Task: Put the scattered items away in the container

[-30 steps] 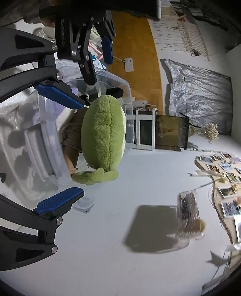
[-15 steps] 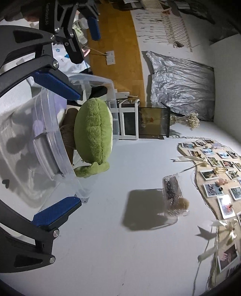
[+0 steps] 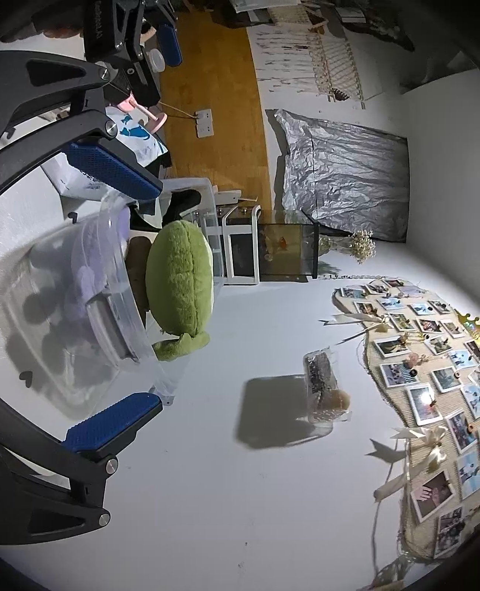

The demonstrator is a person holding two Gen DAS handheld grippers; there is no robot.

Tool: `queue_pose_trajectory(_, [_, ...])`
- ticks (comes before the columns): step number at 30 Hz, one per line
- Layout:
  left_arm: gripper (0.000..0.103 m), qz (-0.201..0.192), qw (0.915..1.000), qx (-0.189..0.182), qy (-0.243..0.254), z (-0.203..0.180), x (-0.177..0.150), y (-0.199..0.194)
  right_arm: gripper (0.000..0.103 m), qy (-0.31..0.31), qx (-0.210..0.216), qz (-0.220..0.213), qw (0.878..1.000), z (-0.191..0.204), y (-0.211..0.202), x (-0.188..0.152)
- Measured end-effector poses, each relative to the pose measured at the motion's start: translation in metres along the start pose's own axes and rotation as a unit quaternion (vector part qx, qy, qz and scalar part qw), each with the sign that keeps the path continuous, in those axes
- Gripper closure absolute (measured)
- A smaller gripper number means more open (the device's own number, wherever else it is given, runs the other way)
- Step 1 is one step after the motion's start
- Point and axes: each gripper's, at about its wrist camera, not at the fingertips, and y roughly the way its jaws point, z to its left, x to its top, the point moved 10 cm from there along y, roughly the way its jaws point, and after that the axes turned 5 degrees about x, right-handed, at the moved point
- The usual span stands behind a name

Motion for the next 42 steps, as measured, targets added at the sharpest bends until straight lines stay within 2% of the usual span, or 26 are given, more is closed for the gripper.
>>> queue_pose_trajectory(10, [0.0,-0.002,0.9997,0.024,-0.006,0.024,-0.017,-0.031,0.0,-0.002,0.019,-0.008,1.0,0.024,-0.026,-0.005])
queue_pose_trajectory(24, [0.0,-0.011,0.9975,0.061,-0.033,0.062,-0.03,-0.067,0.0,0.002,0.048,0.007,0.999,0.046,-0.035,-0.022])
queue_pose_trajectory(31, [0.0,-0.008,0.996,0.081,-0.038,0.078,-0.04,-0.077,0.0,0.005,0.057,0.016,0.998,0.052,-0.035,-0.032])
queue_pose_trajectory(42, [0.0,0.003,0.9954,0.088,-0.037,0.084,-0.056,-0.079,0.0,0.01,0.057,0.027,0.998,0.052,-0.035,-0.048])
